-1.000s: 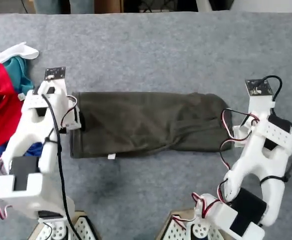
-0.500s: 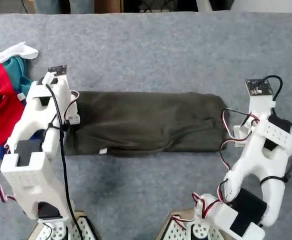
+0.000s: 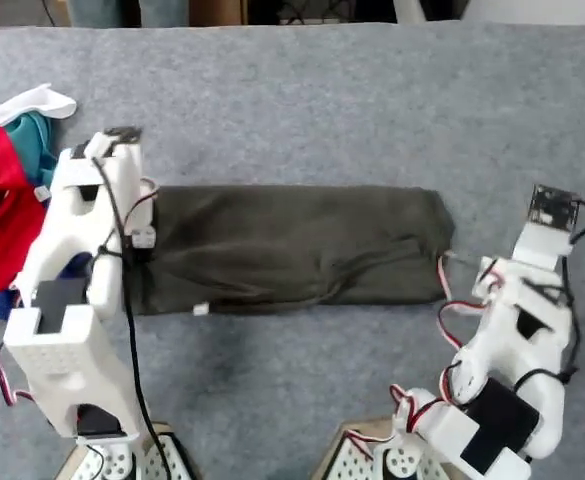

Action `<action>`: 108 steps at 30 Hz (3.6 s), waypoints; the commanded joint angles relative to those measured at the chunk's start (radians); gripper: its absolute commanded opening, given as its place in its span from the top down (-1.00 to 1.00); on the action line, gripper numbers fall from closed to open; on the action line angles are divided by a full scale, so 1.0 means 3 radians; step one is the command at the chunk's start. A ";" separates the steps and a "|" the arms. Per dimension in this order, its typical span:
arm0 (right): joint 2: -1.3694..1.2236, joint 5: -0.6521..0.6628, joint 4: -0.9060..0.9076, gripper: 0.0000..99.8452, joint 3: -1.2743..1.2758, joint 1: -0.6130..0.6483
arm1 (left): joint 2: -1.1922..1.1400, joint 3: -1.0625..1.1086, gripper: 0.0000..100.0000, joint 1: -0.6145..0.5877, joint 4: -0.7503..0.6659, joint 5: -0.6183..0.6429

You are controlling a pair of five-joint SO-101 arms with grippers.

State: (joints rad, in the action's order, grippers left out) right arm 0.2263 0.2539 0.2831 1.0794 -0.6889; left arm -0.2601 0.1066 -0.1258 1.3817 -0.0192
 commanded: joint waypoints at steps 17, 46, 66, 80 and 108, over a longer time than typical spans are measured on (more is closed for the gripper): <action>0.0146 -0.0496 -0.0107 0.97 -0.0049 -0.0430 | 0.0624 -0.0708 0.94 0.1711 -0.0087 0.0578; 0.0130 -0.0506 0.0179 0.96 -0.0217 -0.0532 | -0.1314 -0.3046 0.94 0.3112 -0.0915 0.0726; 0.0125 -0.0506 0.0179 0.96 -0.0217 -0.0532 | -0.1422 -0.3266 0.47 0.3112 -0.0910 0.1227; 0.0570 0.0102 0.1355 0.97 -0.0959 -0.0363 | -0.1447 -0.4636 0.95 0.1762 0.0752 0.0915; -0.1215 0.0532 0.3682 0.97 -0.3542 0.2445 | 0.0056 0.0708 0.94 0.0678 -0.0772 0.0465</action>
State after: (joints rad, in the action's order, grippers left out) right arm -0.1097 0.4089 1.4246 0.0591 0.0261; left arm -0.2969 0.2232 0.0859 1.2605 0.1266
